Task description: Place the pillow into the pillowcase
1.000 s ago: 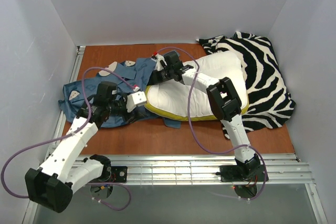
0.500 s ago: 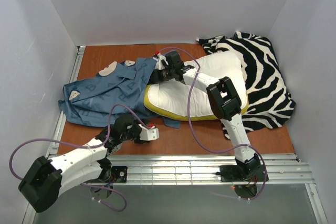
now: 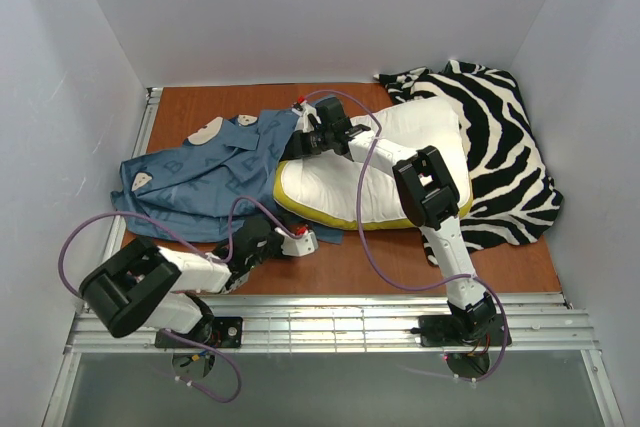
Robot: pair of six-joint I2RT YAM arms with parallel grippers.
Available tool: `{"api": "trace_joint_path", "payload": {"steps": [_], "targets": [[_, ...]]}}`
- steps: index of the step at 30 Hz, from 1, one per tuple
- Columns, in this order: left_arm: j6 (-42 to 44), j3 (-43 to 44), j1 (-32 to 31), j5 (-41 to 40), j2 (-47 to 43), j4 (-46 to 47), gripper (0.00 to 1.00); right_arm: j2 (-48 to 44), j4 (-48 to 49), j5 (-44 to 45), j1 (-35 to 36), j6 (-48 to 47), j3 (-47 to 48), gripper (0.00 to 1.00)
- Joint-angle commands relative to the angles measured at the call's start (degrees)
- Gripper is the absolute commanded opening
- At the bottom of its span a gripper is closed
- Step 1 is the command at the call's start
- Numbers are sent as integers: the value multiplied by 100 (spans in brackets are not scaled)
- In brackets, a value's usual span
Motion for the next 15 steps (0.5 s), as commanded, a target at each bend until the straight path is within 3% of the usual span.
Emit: {"api": "trace_joint_path", "payload": {"steps": [1, 12, 15], "targets": [[-47, -12, -61, -292, 528, 1031, 61, 75, 408, -120, -64, 49, 40, 1], [-241, 392, -70, -548, 1831, 1964, 59, 128, 496, -173, -55, 146, -39, 1], [-267, 506, -70, -486, 2103, 2000, 52, 128, 514, -182, -55, 164, -65, 1]]}}
